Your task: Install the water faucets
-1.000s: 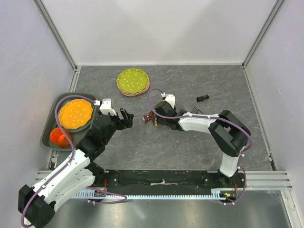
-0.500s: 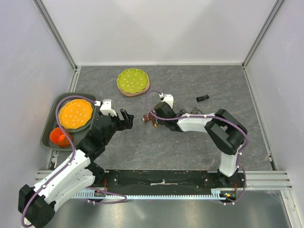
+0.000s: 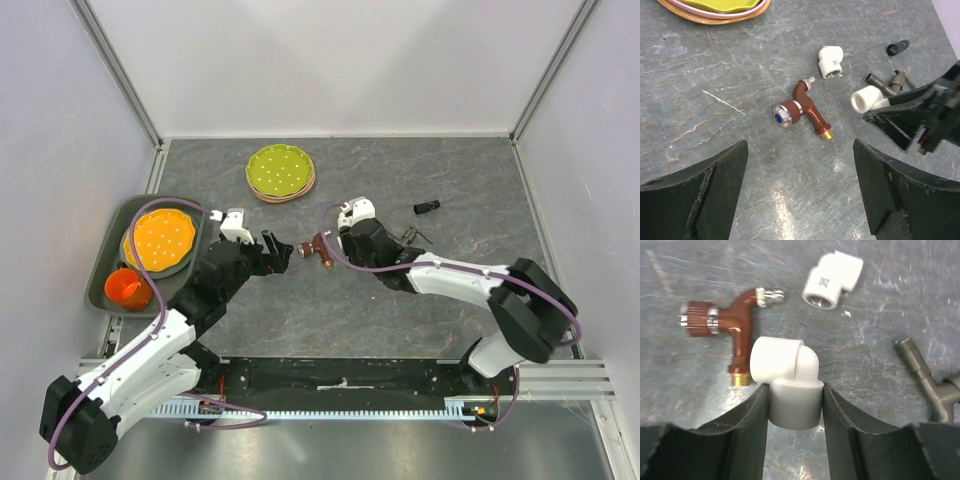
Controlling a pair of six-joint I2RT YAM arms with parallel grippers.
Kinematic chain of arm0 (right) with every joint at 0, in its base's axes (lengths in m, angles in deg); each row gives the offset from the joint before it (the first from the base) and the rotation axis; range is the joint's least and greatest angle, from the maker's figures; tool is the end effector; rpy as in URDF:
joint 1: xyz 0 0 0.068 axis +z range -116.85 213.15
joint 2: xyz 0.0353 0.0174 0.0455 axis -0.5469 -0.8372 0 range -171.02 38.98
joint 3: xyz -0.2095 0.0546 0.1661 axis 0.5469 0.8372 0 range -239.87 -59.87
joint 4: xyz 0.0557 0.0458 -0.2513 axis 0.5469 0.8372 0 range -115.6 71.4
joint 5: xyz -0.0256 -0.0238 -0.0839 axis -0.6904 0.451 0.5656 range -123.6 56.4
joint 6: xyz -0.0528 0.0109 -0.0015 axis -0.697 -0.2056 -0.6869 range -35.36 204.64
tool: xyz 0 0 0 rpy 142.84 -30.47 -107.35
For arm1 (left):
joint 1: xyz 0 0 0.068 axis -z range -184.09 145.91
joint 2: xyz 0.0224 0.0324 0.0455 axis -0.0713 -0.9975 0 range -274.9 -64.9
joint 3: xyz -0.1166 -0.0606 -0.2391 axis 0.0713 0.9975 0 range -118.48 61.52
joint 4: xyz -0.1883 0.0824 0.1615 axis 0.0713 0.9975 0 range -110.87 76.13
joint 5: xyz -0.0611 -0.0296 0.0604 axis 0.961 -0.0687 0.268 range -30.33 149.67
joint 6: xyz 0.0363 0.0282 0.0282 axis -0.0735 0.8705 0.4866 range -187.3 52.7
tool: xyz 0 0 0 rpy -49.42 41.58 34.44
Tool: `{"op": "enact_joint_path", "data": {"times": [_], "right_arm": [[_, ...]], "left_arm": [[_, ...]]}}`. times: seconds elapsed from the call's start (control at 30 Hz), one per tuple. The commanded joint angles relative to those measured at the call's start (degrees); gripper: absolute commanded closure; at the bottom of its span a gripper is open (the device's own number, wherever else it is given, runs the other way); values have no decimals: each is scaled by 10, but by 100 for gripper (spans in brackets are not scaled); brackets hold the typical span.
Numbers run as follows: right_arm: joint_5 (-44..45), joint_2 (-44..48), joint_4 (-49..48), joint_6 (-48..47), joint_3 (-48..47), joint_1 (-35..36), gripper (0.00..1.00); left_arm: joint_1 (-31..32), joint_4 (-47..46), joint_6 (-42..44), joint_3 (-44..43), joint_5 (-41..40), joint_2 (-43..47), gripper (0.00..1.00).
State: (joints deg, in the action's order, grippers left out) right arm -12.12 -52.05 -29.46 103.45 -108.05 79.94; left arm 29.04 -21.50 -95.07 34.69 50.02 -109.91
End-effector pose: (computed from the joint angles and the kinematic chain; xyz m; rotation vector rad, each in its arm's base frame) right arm 0.2345 0.2303 0.1875 -0.3382 2.1786 0.2174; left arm 0.1614 -0.0982 0.2479 -0.0286 1.9127 -0.5699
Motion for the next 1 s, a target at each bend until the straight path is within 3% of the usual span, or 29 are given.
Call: {"op": "enact_joint_path", "data": {"times": [0.0, 0.2, 0.53, 0.73, 0.83, 0.97], "right_arm": [[-106, 73, -26, -117, 13, 12, 97], [-228, 67, -41, -198, 5, 52, 98], [-350, -106, 37, -311, -148, 113, 94], [-377, -196, 96, -354, -231, 116, 87], [-374, -217, 113, -361, -256, 117, 80], [-365, -217, 126, -359, -264, 117, 53]], "left_arm": [[0, -40, -24, -3, 37, -3, 8], [0, 0, -22, 4, -38, 75, 8], [1, 3, -42, 58, -157, 228, 9], [0, -4, -47, 78, -177, 258, 10], [0, -4, -47, 76, -175, 250, 10], [0, -4, -47, 73, -171, 240, 10]]}}
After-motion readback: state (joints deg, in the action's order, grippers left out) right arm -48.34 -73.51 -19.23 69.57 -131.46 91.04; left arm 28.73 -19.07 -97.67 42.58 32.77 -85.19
